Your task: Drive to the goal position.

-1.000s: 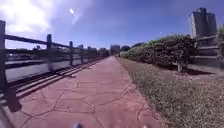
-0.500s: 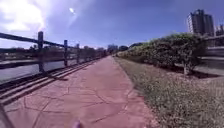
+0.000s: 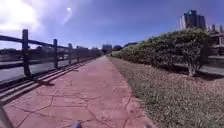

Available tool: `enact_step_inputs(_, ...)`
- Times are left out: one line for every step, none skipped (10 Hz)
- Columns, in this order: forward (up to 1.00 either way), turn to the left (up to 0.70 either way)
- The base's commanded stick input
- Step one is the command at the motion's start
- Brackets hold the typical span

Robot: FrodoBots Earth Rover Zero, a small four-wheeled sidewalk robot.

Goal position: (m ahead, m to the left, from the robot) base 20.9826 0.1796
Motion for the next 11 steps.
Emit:
enact_step_inputs(0.7,0.0)
enact_step_inputs(0.7,0.0)
enact_step_inputs(0.7,0.0)
enact_step_inputs(0.7,0.0)
enact_step_inputs(0.7,0.0)
enact_step_inputs(0.7,0.0)
enact_step_inputs(0.7,0.0)
enact_step_inputs(0.7,0.0)
enact_step_inputs(0.7,0.0)
enact_step_inputs(0.7,0.0)
enact_step_inputs(0.7,0.0)
